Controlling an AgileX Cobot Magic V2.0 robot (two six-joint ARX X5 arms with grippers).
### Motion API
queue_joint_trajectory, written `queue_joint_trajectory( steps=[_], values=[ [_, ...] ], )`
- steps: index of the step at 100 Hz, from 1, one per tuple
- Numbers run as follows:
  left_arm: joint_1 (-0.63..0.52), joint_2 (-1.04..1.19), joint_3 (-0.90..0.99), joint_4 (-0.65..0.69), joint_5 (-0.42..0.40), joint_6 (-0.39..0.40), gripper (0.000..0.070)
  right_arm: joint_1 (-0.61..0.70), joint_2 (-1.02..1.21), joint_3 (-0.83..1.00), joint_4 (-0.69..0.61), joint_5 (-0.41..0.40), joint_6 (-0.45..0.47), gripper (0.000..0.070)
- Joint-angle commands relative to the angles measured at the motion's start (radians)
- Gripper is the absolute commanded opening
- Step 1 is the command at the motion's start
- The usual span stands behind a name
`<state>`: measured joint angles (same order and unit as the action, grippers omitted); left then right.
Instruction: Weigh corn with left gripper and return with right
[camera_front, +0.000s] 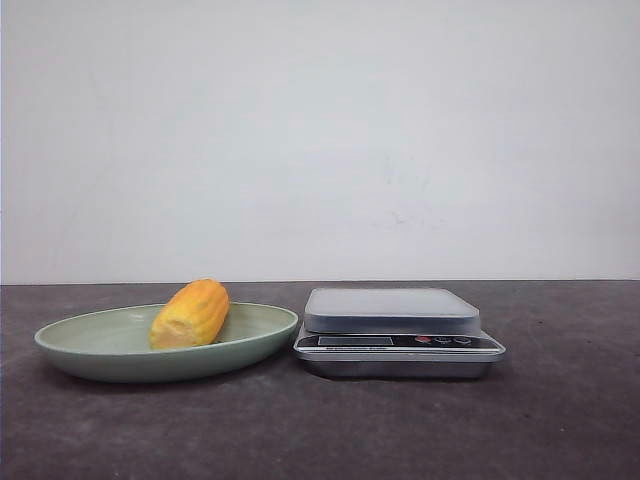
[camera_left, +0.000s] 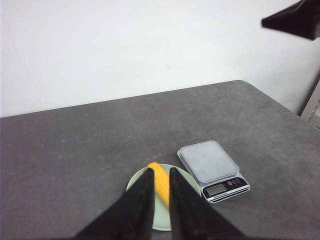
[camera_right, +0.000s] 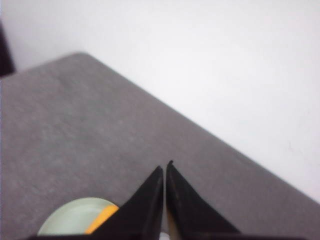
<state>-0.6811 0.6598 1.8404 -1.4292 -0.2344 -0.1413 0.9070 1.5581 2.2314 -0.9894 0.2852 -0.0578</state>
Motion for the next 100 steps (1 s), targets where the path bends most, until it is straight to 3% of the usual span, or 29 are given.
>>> queue_joint_trajectory(
  steps=[1,17,52,71,100],
  values=[
    [-0.007,0.004,0.013,-0.060,-0.018,-0.010,0.0004,0.029,-0.033,-0.009,0.026,0.011,-0.035,0.0000],
    [-0.007,0.004,0.010,-0.059,-0.036,-0.011,0.0004,0.048,-0.186,-0.207,0.111,0.058,-0.051,0.0000],
    [-0.007,0.004,0.010,-0.060,-0.035,-0.026,0.0004,0.019,-0.652,-0.933,0.471,0.082,-0.084,0.0000],
    [-0.007,0.004,0.011,-0.060,-0.035,-0.026,0.0004,0.020,-0.731,-0.992,0.404,0.081,-0.059,0.0000],
    [-0.007,0.004,0.011,-0.060,-0.035,-0.026,0.0004,0.020,-0.753,-0.992,0.431,0.082,-0.058,0.0000]
  ],
)
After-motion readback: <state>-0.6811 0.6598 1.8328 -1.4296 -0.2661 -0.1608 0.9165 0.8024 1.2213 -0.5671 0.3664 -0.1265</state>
